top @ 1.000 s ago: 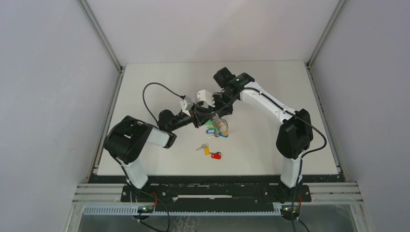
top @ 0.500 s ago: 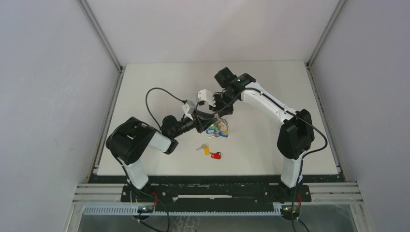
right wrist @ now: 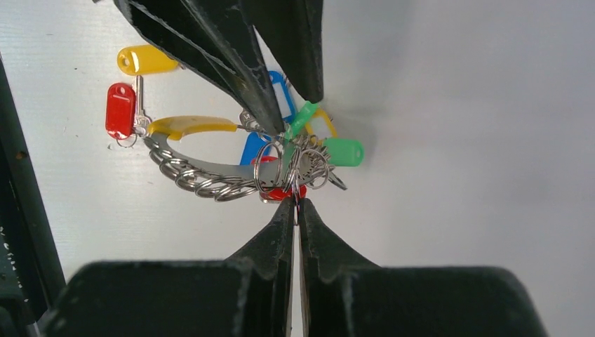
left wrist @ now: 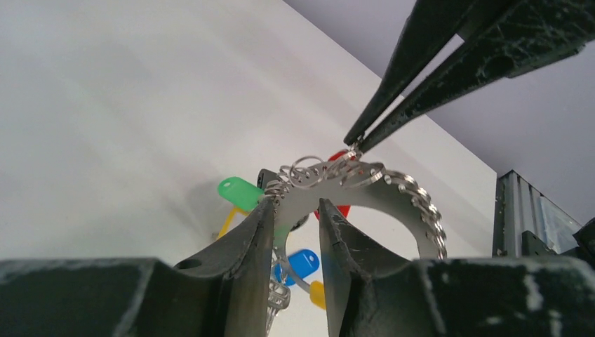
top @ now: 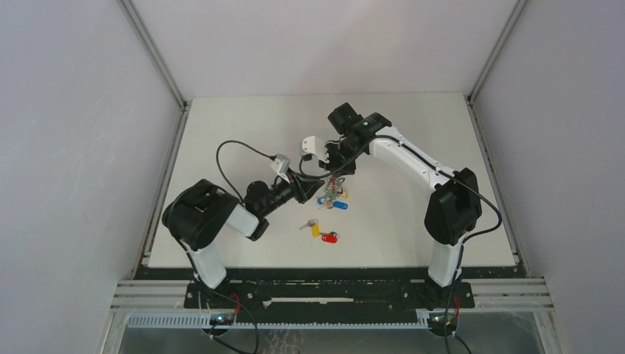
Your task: Put the keys on the keyring
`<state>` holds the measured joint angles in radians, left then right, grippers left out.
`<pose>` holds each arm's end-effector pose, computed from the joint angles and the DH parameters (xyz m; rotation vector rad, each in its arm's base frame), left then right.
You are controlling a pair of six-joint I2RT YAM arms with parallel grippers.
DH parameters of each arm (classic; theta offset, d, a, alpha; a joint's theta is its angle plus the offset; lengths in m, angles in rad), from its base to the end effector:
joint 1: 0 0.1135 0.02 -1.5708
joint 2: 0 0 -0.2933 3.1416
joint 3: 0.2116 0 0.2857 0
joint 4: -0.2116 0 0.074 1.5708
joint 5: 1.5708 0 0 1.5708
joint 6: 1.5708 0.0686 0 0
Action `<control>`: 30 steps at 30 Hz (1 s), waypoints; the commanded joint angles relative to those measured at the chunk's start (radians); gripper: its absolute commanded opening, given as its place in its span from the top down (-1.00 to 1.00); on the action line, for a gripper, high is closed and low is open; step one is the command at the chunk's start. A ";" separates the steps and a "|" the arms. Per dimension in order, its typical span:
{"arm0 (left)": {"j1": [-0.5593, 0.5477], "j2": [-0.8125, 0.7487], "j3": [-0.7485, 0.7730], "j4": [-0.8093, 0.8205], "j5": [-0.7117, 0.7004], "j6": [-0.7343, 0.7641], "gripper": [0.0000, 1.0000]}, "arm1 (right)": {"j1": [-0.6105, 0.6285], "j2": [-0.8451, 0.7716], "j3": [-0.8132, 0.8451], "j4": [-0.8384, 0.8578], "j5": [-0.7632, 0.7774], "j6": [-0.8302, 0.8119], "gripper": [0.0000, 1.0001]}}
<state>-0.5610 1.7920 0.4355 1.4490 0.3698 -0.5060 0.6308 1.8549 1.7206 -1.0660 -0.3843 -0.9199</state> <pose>0.2745 -0.2018 0.1522 0.3627 1.5498 -1.1210 0.3376 0.2784 0.2888 -1.9518 1.8514 0.4450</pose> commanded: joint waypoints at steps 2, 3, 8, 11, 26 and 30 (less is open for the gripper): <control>-0.003 -0.120 -0.061 0.039 0.046 0.078 0.27 | -0.004 -0.071 -0.004 0.036 -0.018 0.006 1.00; 0.001 -0.140 -0.066 0.038 0.047 0.089 0.26 | -0.005 -0.071 -0.007 0.038 -0.016 0.006 1.00; 0.036 -0.160 -0.024 0.039 0.069 0.037 0.26 | -0.003 -0.072 -0.018 0.048 -0.013 0.005 1.00; 0.036 -0.144 0.010 0.040 0.075 0.034 0.26 | -0.002 -0.075 -0.028 0.058 -0.013 0.003 1.00; 0.025 0.032 0.124 0.037 0.123 0.049 0.25 | -0.003 -0.082 -0.051 0.080 -0.031 -0.002 1.00; -0.008 0.053 0.113 0.037 0.154 0.085 0.24 | -0.004 -0.078 -0.050 0.084 -0.030 0.003 1.00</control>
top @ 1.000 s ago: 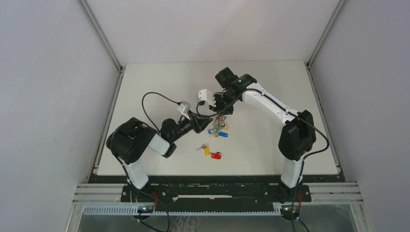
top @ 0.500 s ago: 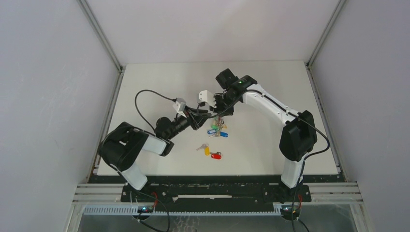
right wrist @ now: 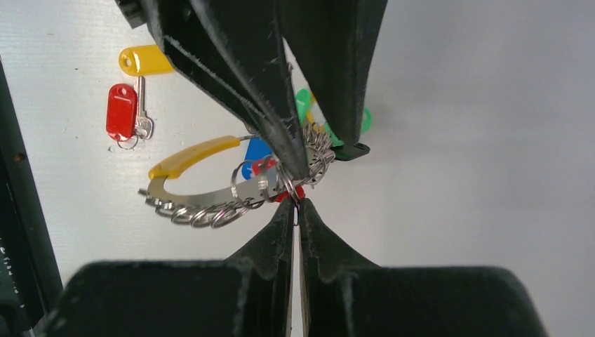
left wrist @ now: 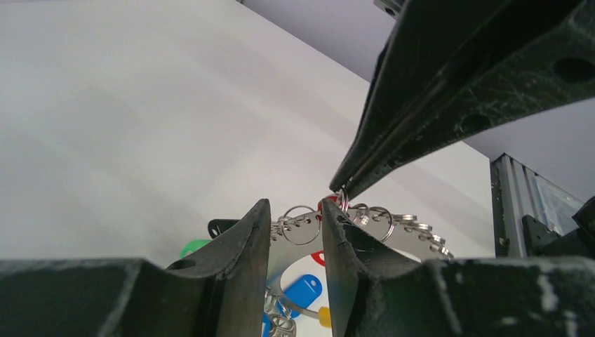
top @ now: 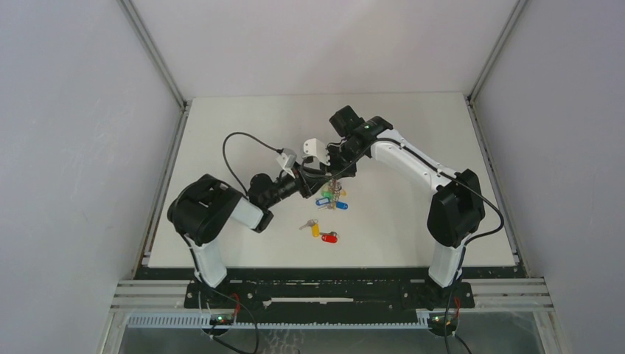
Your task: Put the keys on the keyring
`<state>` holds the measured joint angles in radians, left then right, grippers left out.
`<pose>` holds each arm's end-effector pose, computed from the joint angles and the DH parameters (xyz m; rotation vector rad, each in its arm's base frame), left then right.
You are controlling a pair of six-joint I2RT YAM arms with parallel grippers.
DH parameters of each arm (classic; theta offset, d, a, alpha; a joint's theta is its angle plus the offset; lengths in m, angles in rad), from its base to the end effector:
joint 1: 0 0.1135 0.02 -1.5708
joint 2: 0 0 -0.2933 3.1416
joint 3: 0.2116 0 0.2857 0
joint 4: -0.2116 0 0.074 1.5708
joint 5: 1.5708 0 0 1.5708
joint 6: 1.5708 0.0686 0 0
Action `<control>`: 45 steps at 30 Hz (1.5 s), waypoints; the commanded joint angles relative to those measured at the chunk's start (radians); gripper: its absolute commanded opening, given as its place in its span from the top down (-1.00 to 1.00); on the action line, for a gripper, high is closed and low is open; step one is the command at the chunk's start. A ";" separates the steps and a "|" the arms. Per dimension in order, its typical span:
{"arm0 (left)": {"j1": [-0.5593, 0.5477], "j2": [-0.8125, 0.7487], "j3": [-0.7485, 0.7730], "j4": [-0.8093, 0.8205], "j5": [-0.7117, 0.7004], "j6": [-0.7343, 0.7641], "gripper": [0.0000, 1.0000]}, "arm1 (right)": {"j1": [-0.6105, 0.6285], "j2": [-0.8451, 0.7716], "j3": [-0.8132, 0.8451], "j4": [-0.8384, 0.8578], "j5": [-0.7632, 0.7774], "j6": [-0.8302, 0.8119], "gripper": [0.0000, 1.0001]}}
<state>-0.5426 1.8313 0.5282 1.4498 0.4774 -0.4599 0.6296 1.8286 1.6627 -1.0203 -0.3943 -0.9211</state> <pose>0.2927 -0.2133 0.1631 0.4812 1.4710 -1.1472 0.3334 0.2755 0.2829 -1.9442 1.8353 0.4524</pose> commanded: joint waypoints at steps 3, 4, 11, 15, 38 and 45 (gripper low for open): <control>-0.037 0.003 -0.008 0.037 0.045 0.053 0.25 | -0.005 -0.051 0.009 0.038 -0.017 0.007 1.00; -0.042 -0.005 -0.020 0.037 0.038 0.063 0.24 | -0.007 -0.050 0.009 0.040 -0.014 0.009 1.00; -0.049 -0.051 -0.066 0.037 -0.013 0.093 0.24 | -0.006 -0.045 0.011 0.037 -0.011 0.019 1.00; -0.047 -0.082 -0.081 0.037 -0.034 0.125 0.24 | -0.006 -0.049 0.008 0.031 -0.007 0.014 1.00; 0.014 -0.087 0.005 0.037 0.129 0.184 0.25 | 0.006 -0.058 -0.001 0.031 -0.009 -0.001 1.00; 0.014 -0.040 0.017 0.037 0.089 0.180 0.25 | 0.007 -0.059 0.000 0.030 -0.010 -0.001 1.00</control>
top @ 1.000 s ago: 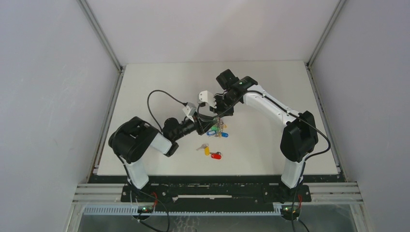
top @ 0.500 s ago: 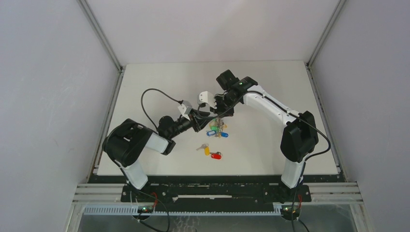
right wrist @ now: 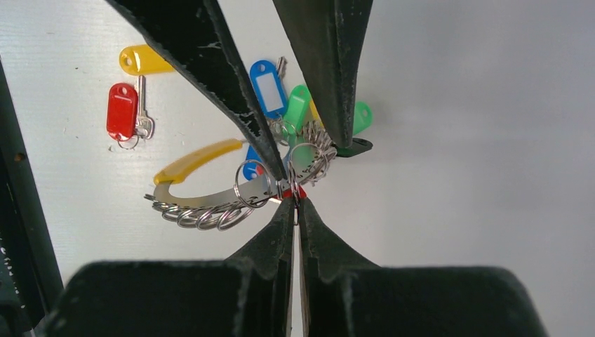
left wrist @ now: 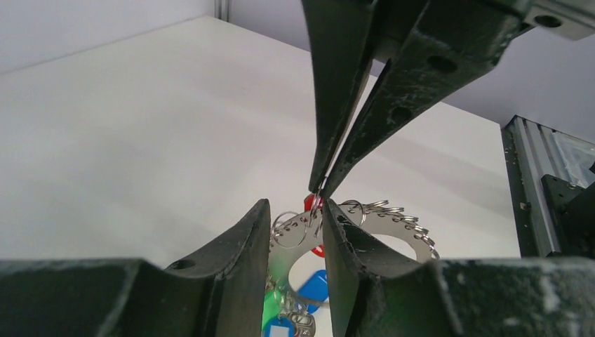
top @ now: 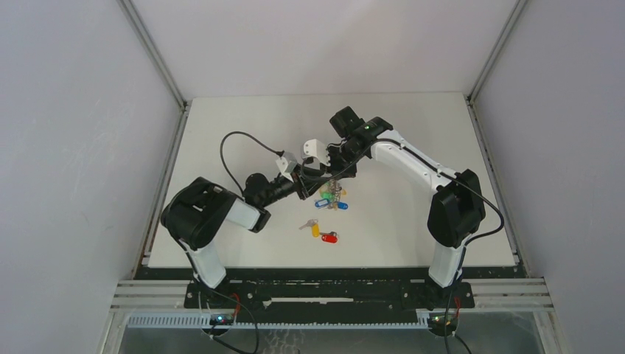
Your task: Put the keys on the keyring
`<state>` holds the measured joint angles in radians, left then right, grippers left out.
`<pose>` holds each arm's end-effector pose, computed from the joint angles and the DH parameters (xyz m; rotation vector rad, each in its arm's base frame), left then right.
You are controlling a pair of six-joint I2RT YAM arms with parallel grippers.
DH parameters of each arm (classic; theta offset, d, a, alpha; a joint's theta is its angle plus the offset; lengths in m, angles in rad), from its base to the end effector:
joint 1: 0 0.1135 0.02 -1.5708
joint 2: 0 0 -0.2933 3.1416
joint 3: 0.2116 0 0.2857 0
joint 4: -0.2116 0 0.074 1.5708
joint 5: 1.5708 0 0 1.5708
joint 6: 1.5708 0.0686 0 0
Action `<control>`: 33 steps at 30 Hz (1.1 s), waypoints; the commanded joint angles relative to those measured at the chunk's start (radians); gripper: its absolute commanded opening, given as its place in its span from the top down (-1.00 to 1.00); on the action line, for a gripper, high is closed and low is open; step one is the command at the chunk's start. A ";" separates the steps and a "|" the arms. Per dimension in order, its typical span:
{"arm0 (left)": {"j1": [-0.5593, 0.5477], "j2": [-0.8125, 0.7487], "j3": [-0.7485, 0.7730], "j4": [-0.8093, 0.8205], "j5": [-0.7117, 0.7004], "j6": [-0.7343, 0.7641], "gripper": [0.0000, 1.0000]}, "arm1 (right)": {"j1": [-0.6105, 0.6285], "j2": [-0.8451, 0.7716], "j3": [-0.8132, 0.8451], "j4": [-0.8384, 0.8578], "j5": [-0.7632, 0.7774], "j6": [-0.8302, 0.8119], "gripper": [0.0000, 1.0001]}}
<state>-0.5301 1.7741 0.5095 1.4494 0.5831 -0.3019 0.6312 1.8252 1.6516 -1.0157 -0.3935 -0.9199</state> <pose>0.2826 -0.2094 0.1766 0.6709 1.3510 -1.0798 0.3320 0.2752 0.2807 -1.9463 1.8380 0.4534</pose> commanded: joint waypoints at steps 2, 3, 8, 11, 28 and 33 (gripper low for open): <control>0.002 0.018 0.032 0.037 -0.044 0.024 0.25 | 0.005 -0.055 0.011 0.026 -0.012 -0.002 1.00; 0.002 0.017 0.031 0.037 -0.049 0.025 0.25 | 0.007 -0.055 0.012 0.025 -0.013 -0.003 1.00; -0.001 0.024 0.041 0.037 0.014 0.028 0.25 | 0.005 -0.053 0.013 0.025 -0.013 -0.004 1.00; -0.014 0.041 0.042 0.037 0.075 0.043 0.24 | 0.004 -0.053 0.015 0.026 -0.014 -0.003 1.00; -0.011 -0.010 0.009 0.037 0.083 0.049 0.22 | 0.005 -0.059 0.008 0.025 -0.012 -0.002 1.00; 0.023 -0.045 -0.010 0.037 0.103 0.062 0.22 | 0.005 -0.067 0.005 0.028 -0.011 -0.005 1.00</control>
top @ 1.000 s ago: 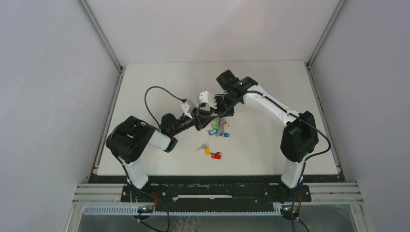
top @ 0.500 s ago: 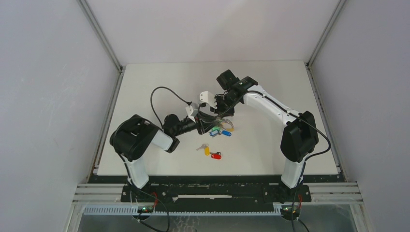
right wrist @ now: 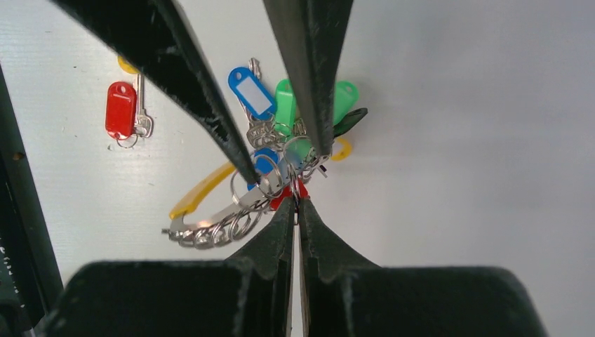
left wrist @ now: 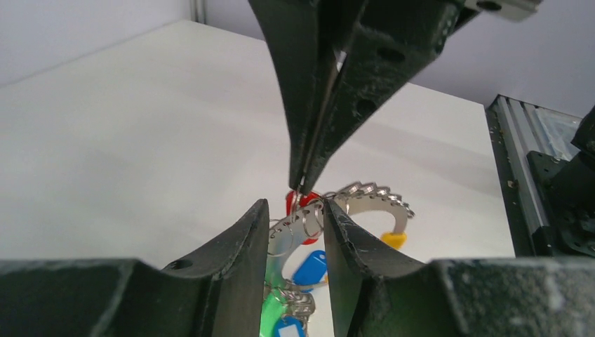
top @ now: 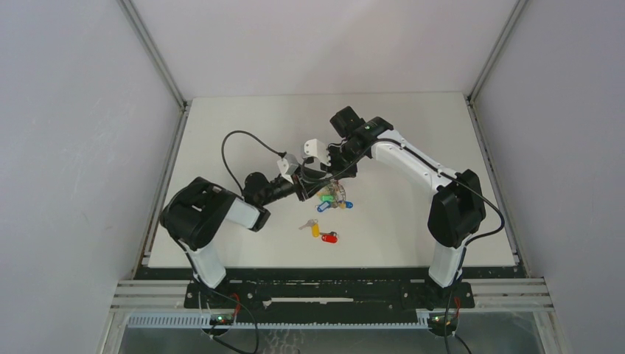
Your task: Put the keys on the keyring
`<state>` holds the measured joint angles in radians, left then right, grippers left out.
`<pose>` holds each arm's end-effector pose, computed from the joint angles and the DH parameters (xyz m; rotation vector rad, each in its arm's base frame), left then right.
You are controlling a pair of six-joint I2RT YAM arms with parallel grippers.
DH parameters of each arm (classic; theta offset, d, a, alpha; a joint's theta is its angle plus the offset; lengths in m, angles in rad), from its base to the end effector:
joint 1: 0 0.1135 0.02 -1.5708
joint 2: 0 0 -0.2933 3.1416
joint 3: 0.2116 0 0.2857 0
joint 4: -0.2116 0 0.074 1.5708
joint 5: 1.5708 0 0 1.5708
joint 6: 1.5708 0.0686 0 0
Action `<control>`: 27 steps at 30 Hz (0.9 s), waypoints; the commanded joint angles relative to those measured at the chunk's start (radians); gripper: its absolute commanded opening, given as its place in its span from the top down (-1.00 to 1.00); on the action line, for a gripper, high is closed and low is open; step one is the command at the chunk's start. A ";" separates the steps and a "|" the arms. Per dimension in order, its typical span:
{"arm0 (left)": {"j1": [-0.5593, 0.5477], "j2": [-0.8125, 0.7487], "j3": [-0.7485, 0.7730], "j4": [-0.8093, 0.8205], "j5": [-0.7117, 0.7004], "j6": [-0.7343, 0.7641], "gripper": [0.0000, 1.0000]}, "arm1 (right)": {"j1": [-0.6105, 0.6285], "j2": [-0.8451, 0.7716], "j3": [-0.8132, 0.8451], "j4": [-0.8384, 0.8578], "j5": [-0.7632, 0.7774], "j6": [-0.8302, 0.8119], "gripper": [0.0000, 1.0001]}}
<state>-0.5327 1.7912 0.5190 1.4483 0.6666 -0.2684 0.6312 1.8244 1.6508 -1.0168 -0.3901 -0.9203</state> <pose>0.2796 -0.2141 0.1728 0.7664 1.3261 -1.1101 0.3318 0.2749 0.2807 -1.9474 1.8399 0.4491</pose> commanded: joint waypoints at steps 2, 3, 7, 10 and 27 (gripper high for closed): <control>0.032 -0.068 -0.021 0.038 0.031 0.034 0.23 | 0.005 -0.066 0.004 0.030 -0.016 -0.005 1.00; 0.033 -0.068 -0.018 0.037 0.038 0.040 0.25 | 0.005 -0.066 0.004 0.030 -0.016 -0.005 1.00; 0.033 -0.039 0.008 0.037 0.082 0.047 0.28 | 0.007 -0.066 0.004 0.029 -0.016 -0.004 1.00; 0.033 -0.021 0.024 0.037 0.097 0.053 0.30 | 0.007 -0.069 0.004 0.030 -0.016 -0.006 1.00; 0.032 0.034 0.083 0.037 0.136 0.063 0.47 | 0.016 -0.058 0.012 0.025 -0.022 -0.009 1.00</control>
<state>-0.5014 1.8057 0.5606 1.4490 0.7647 -0.2237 0.6388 1.8133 1.6497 -1.0157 -0.3908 -0.9211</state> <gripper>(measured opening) 0.274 0.006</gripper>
